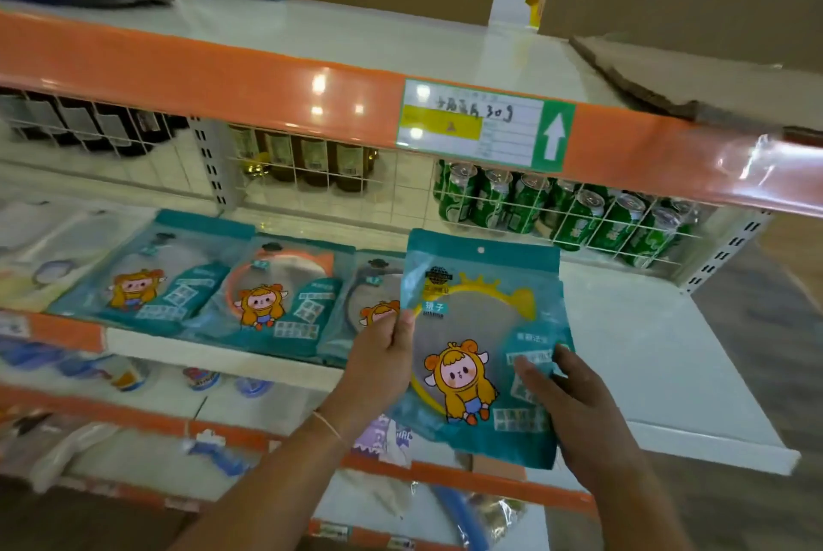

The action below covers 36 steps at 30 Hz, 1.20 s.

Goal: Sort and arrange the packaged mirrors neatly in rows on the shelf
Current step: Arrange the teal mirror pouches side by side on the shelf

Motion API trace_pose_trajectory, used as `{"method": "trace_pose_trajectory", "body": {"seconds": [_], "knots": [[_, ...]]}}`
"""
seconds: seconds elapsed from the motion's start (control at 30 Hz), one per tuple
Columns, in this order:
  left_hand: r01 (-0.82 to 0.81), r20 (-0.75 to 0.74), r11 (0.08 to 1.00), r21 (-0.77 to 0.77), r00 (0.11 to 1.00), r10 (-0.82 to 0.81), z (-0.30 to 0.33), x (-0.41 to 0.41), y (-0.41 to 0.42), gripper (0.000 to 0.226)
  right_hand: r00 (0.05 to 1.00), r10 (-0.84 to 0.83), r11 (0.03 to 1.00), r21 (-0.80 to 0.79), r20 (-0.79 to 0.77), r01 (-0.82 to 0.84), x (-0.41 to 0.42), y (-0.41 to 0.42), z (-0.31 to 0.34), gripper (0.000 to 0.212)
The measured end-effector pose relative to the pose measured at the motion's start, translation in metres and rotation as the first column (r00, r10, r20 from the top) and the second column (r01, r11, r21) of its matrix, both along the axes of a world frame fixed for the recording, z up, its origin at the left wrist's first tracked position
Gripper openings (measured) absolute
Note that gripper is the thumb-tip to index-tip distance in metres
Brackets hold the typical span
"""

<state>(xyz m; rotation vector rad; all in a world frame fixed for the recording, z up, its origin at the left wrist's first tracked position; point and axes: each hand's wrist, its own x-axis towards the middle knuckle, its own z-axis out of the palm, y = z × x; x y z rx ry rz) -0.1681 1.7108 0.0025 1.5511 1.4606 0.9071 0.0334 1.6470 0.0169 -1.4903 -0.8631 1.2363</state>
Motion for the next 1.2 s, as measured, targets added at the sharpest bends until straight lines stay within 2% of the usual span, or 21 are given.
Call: {"method": "trace_pose_trajectory", "body": {"seconds": [0.07,0.13,0.23,0.33,0.4,0.47,0.57,0.7,0.87,0.97,1.07,1.13,1.2], "knots": [[-0.015,0.038,0.998,0.067,0.999,0.013,-0.008,-0.001,0.0,0.041,0.998,0.018,1.0,-0.011,0.059,-0.017,-0.006,-0.002,-0.004,0.02],[-0.023,0.084,0.999,0.048,0.996,0.019,-0.012,0.0,0.001,0.04,0.998,-0.038,0.999,-0.017,0.042,0.039,-0.009,-0.005,-0.009,0.018],[0.076,0.164,0.985,-0.153,0.985,-0.051,-0.009,-0.001,-0.001,0.038,0.987,-0.158,0.987,0.002,-0.005,0.158,-0.009,-0.007,-0.01,0.016],[0.26,0.333,0.873,-0.412,0.935,-0.121,-0.003,0.0,-0.003,0.033,0.976,-0.216,0.975,0.061,0.012,0.215,0.001,-0.005,-0.006,0.016],[0.338,0.436,0.813,-0.474,0.893,-0.117,-0.002,0.004,-0.004,0.025,0.973,-0.231,0.97,0.072,-0.005,0.231,0.012,-0.001,-0.003,0.017],[0.379,0.451,0.796,-0.472,0.88,-0.152,-0.002,0.008,-0.001,0.017,0.972,-0.235,0.969,0.075,-0.028,0.236,0.025,0.004,0.001,0.018],[0.373,0.378,0.818,-0.437,0.902,-0.209,0.001,0.02,0.004,0.012,0.973,-0.225,0.969,0.09,-0.047,0.229,0.039,0.012,0.003,0.019],[0.208,0.174,0.889,-0.408,0.974,-0.148,0.002,0.044,0.002,0.01,0.978,-0.207,0.973,0.104,-0.019,0.208,0.055,0.022,0.0,0.022],[0.094,0.24,0.893,-0.441,0.971,0.016,-0.004,0.073,-0.011,0.015,0.981,-0.194,0.979,0.061,-0.007,0.195,0.08,0.034,-0.008,0.025],[0.076,0.236,0.898,-0.433,0.971,0.031,-0.004,0.09,-0.014,0.016,0.979,-0.201,0.979,0.017,-0.016,0.201,0.095,0.039,-0.016,0.019],[0.075,0.06,0.948,-0.308,0.996,-0.06,-0.005,0.1,-0.013,0.012,0.978,-0.208,0.978,-0.027,-0.025,0.207,0.109,0.042,-0.025,0.02],[0.098,-0.144,0.988,-0.118,0.983,-0.115,-0.006,0.1,-0.01,0.016,0.976,-0.214,0.976,-0.042,-0.031,0.213,0.115,0.044,-0.029,0.021],[0.134,-0.319,0.99,0.041,0.941,-0.114,-0.006,0.094,-0.004,0.022,0.976,-0.216,0.975,-0.06,-0.034,0.214,0.118,0.047,-0.032,0.021]]}}
